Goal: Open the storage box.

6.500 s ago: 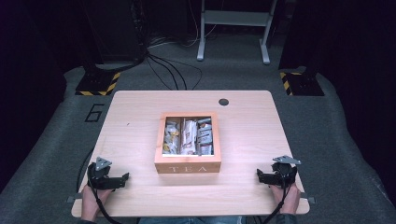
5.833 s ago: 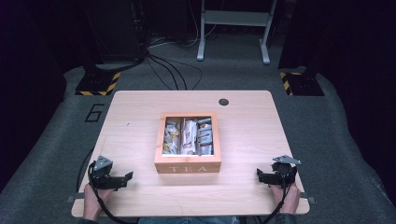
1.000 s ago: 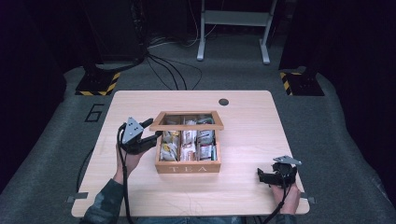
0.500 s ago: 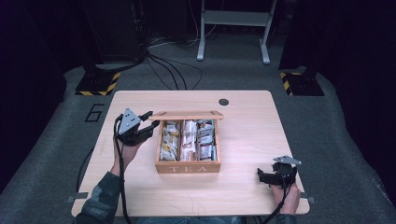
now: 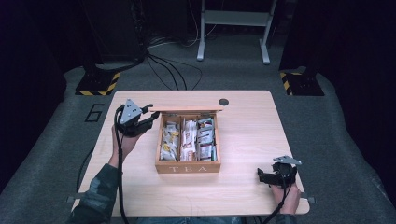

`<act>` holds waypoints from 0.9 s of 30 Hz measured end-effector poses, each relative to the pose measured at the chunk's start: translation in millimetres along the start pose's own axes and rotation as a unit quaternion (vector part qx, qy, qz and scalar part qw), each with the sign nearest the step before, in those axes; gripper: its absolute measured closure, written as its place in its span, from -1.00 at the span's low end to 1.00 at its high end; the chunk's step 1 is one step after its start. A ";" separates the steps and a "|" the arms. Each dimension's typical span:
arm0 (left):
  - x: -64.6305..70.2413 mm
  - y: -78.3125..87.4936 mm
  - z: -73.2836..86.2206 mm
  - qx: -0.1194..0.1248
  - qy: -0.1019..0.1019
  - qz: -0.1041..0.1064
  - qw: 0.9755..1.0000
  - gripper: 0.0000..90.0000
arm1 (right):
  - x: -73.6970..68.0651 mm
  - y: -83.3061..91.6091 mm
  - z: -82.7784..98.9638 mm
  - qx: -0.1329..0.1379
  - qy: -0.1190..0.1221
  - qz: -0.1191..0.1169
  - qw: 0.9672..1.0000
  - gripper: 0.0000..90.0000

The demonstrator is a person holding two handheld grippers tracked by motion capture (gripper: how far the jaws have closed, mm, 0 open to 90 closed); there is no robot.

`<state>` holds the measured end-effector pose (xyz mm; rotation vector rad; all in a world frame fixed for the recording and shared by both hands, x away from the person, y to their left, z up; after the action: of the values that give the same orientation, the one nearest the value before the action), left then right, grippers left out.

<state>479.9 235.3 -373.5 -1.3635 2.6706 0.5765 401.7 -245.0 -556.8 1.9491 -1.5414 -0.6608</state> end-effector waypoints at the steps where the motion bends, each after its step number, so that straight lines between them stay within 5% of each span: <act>1: -1.4 -1.0 -1.6 -0.002 0.000 0.000 1.000 0.37 | -0.1 0.1 0.0 0.000 0.000 0.000 1.000 -0.92; 15: -21.7 -15.5 -19.4 -0.020 0.009 0.008 1.000 0.42 | 0.1 0.5 -0.2 -0.001 -0.002 -0.001 1.000 -0.91; 27: -26.0 -19.7 -22.3 -0.018 0.009 0.006 1.000 0.43 | 0.1 0.4 -0.1 -0.003 -0.001 -0.001 1.000 -0.91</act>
<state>513.2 236.5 -352.2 -1.3693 2.6965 0.6199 401.5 -245.2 -556.5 1.9472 -1.5367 -0.6678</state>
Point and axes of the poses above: each handheld gripper's, and its own axes: y roughly backward along the jaws, z roughly out of its underside, x roughly to its right, the point moved 4 cm from there along -y, roughly forward along the jaws, and after that the axes turned 2 degrees about -y, right-handed, at the moved point
